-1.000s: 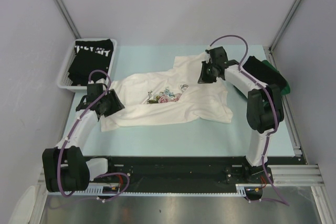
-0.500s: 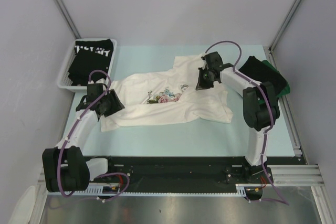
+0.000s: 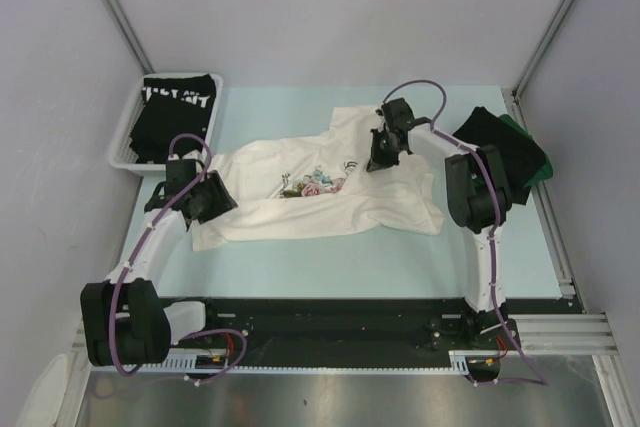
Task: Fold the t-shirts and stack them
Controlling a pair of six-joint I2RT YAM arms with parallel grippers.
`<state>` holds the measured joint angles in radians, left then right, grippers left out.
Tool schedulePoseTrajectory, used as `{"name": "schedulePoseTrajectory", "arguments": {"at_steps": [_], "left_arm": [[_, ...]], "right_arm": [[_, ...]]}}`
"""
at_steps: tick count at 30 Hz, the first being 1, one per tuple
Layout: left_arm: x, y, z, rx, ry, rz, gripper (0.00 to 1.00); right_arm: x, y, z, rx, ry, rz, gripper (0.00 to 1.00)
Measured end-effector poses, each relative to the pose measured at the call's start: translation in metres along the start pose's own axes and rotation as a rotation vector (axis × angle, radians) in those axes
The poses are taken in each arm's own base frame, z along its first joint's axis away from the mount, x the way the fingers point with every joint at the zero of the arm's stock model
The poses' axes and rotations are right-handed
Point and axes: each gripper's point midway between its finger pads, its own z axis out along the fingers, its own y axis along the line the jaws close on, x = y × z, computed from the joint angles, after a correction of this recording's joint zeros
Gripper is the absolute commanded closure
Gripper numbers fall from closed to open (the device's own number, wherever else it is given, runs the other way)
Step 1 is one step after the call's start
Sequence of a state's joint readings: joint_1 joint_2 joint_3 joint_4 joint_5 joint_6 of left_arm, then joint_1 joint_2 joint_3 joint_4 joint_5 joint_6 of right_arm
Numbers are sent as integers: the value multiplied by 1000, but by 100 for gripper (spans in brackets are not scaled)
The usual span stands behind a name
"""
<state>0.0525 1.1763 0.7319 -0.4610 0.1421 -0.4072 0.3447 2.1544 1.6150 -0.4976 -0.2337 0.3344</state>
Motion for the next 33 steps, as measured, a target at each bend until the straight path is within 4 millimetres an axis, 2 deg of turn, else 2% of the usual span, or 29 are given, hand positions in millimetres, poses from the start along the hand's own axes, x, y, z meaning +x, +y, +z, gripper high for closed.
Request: {"name": "schedulePoseTrajectory", "arguments": {"at_steps": [5,11,17,18,19,20,23,26,28,32,33], "left_arm": [[2,2,0,-9,6,0,45],[2,2,-1,-10,5,-1,45],[1,2,-1,-10,3,-1,45],[1,2,-1,-10,3,-1,45],[1,2,-1,-9,3,-1,45],[1,2,-1,-9,3,-1,45],[1,2,-1,-9,3,-1,45],[2,1,-1,-7,4,0,44],[2,1,-1,-5,4,-1,44],[2,1,-1,-2,6,0,44],[2,1,-1,0,6,0,44]], "right_arm": [[-38,14,10,-36,-59,-22,100],[-65,25,8,-58,-115,-46,100],[-60,22,14,-55,-93,-39,100],[-58,22,14,-53,-87,-38,97],[-57,21,15,-52,-84,-37,89],[-55,20,15,-50,-83,-36,85],[-40,11,10,-21,-61,-29,79],[-20,2,-9,20,-42,-25,77],[-9,-2,-32,42,-50,-25,76],[-9,-2,-88,78,-129,-32,73],[-9,-3,-100,87,-153,-35,67]]}}
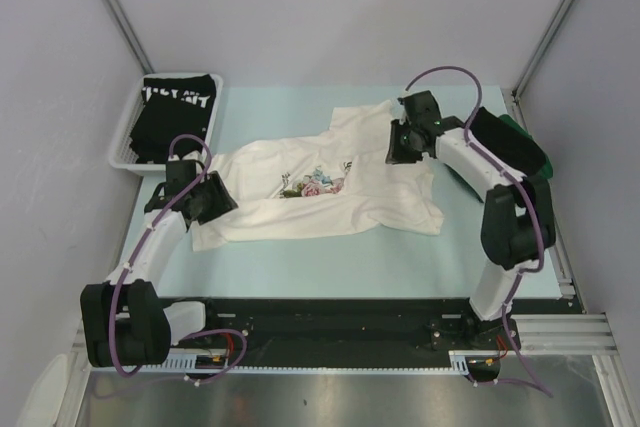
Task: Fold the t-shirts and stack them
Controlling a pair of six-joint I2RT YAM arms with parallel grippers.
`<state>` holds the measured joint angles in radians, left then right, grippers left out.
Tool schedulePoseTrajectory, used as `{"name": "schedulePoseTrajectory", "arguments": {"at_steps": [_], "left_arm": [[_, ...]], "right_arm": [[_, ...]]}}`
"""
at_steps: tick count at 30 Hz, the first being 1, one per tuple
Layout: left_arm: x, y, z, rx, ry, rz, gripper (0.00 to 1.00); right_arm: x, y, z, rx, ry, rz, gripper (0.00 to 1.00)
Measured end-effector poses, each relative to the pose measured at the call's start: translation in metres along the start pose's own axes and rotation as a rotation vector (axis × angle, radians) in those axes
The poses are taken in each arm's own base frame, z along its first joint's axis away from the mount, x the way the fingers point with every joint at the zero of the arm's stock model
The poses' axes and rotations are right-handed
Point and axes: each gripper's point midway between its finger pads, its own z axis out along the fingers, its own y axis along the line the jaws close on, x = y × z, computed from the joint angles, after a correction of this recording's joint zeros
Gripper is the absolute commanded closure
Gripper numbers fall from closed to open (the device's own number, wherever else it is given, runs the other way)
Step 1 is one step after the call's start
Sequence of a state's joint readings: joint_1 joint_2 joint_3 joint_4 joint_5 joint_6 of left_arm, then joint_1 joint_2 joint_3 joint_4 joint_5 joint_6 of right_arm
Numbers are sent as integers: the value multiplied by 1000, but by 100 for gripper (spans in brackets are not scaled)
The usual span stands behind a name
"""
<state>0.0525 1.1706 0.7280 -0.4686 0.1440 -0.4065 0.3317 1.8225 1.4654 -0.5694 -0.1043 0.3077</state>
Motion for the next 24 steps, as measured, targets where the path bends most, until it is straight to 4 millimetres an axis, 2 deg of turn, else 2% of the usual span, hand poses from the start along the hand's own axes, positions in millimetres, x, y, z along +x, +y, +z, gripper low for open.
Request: {"name": "schedulePoseTrajectory", "arguments": {"at_steps": [2,4,7,10,15,19,24], "left_arm": [[-1,-1,0,3,-2,1,44],[-1,-2,0,10,-5,1,44],[-2,-4,1,23,-7,3,44],[-2,-5,1,25,-6,5,44],[-2,-4,2,24,-2,9,44],[-1,-4,2,24,1,9,44],[1,-4,4,24,14,7,44]], "right_arm": [[-3,-3,-20,21,-36,-7,59],[-3,-10,-29,54,-50,-13,50],[10,-25,-27,117,-21,-11,41],[34,-44,-19,182,48,3,35],[70,-78,-13,268,133,70,30],[98,-107,-18,331,174,144,28],[104,-123,-28,372,163,174,28]]}}
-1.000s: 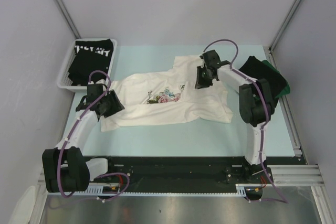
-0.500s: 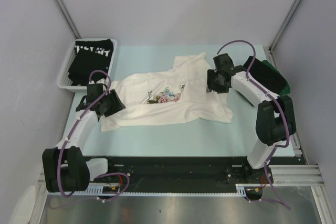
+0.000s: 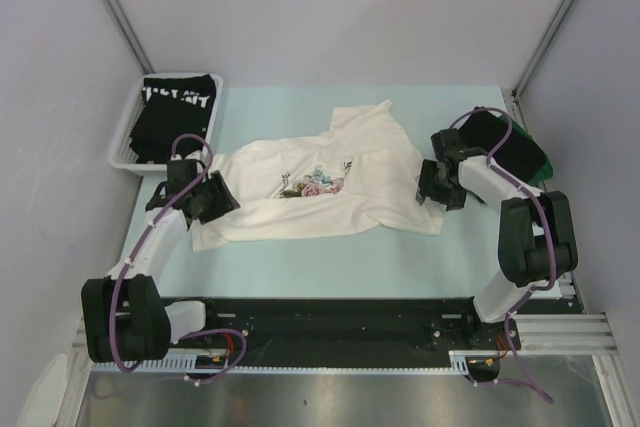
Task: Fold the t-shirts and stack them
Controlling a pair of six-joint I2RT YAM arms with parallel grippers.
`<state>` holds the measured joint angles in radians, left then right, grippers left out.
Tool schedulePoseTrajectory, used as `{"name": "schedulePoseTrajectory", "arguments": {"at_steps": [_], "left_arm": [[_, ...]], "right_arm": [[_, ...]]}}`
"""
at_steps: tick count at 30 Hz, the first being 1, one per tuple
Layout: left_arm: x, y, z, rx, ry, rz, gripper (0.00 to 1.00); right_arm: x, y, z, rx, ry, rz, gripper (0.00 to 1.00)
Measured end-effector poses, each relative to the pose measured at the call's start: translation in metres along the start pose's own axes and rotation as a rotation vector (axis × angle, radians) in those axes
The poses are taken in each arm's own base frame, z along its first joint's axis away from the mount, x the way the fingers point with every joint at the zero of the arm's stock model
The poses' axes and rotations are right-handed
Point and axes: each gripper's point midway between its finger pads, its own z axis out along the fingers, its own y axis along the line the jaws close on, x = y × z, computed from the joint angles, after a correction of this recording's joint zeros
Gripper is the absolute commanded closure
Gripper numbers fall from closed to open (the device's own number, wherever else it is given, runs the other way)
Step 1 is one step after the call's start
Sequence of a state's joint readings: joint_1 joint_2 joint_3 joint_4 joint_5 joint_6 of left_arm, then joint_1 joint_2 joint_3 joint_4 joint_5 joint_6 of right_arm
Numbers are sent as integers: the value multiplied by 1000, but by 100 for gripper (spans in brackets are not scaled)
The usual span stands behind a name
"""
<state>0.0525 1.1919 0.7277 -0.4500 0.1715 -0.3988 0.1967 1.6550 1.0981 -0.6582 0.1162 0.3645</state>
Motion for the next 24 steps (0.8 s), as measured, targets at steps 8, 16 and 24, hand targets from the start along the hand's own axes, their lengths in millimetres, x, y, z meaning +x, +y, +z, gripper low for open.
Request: {"name": "schedulePoseTrajectory", "arguments": {"at_steps": [8,16,24], "left_arm": [[1,0,1,-1,4,-1,44],[1,0,1,-1,4,-1,44],[1,0,1,-1,4,-1,44]], "right_arm": [[13,-9,6,22,25,3,30],[28,-17,15,46,65,0,43],[32,-11,22,17,78,3,78]]}}
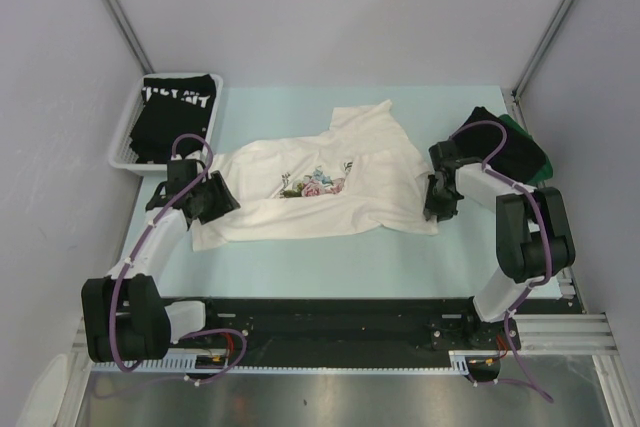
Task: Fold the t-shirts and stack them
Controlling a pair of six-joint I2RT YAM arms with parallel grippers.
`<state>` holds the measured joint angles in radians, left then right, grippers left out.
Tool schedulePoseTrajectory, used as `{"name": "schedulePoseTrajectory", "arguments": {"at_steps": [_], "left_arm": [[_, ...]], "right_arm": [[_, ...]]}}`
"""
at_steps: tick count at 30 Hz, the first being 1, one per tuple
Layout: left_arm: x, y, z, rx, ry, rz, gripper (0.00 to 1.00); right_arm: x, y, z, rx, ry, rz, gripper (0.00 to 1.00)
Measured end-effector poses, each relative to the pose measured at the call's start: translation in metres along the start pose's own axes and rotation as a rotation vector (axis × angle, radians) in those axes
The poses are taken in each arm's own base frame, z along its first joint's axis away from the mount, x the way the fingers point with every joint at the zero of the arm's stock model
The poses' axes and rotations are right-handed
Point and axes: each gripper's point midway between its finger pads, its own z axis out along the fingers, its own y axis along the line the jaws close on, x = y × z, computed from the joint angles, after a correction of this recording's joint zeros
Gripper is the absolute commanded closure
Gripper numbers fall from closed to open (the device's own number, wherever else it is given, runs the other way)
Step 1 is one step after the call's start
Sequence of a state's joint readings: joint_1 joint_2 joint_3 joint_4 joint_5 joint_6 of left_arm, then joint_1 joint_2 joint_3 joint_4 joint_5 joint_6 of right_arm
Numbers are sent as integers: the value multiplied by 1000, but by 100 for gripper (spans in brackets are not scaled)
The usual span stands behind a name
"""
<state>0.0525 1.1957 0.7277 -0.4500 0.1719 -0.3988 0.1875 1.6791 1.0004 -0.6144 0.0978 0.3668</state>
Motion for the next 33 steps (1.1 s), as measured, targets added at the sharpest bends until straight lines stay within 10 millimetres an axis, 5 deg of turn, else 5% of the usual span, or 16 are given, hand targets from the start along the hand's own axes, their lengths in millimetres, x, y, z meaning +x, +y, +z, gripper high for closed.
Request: {"name": "schedulePoseTrajectory", "arguments": {"at_steps": [11,17,33], "left_arm": [[0,0,0,0,0,0,44],[0,0,0,0,0,0,44],[4,-1,4,7,23,-3,44]], "right_arm": [[2,3,0,-15,10,-1,100],[5,1,-1,7,18,20,100],[52,-13,-15,156,82,68,100]]}}
